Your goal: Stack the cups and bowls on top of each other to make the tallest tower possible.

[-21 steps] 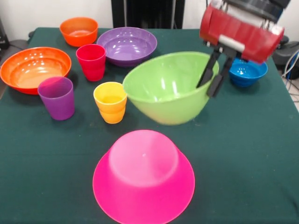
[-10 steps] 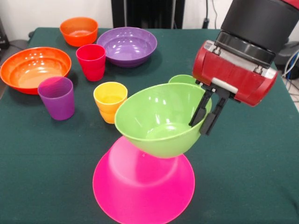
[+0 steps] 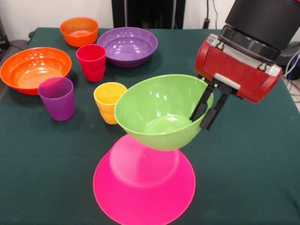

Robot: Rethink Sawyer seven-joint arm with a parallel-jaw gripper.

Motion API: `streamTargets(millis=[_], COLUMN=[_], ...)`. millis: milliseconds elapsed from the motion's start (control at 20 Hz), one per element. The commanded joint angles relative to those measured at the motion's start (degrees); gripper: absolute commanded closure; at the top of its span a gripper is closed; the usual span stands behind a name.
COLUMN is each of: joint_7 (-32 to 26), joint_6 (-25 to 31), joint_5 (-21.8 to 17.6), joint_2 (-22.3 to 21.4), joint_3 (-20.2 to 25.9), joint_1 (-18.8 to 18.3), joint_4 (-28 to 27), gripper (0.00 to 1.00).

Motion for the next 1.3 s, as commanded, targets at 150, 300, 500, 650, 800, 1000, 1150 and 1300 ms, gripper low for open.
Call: streamTargets(millis=[150,300,500,650,800,1000,1150,1300], joint_7=[1.33,2.02,3.05,3.75,4.68,5.21,5.48,5.45], joint_6=[3.68,1.75,0.06,-0.16,-1.32,-1.84,-2.81,-3.48], joint_5=[-3.23,-3.2,-3.26,-3.39,-4.39,-4.44,-4.42,-4.12], joint_2=[1.09,3.32,5.24,6.15,7.32,7.93,8.18,8.75], joint_3=[1.56,1.46,0.83,-0.22,-2.63,-4.12,-4.77,-5.37], joint_1=[-0.92,-1.63,-1.79,-1.81,-1.58,-1.23,-0.98,-1.18], joint_4=[-2.78,-4.27,-5.52,-6.39,-7.7,-7.31,-6.49,-6.61], gripper=[1.0,1.0,1.0,1.0,1.0,1.0,1.0,1.0])
